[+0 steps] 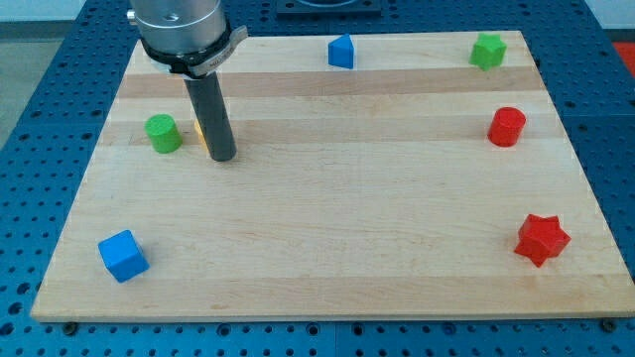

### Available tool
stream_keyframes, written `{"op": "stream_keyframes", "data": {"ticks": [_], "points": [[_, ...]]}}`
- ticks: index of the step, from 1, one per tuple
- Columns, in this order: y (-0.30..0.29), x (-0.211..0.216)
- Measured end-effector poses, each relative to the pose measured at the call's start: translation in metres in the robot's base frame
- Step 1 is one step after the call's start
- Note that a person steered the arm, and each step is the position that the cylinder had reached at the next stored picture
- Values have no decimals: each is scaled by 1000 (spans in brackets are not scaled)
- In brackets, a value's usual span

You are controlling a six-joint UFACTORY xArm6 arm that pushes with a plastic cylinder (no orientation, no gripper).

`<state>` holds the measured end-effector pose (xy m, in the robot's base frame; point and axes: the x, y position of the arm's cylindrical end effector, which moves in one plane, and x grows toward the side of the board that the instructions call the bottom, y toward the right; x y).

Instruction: Point your arm at blue cube

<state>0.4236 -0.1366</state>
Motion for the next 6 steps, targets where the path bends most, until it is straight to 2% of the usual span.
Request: {"op": "stream_keyframes", "data": {"ticks": [2, 3, 4, 6], "points": [[-7, 1], [-7, 26], [-25, 44], [-102, 76]]}}
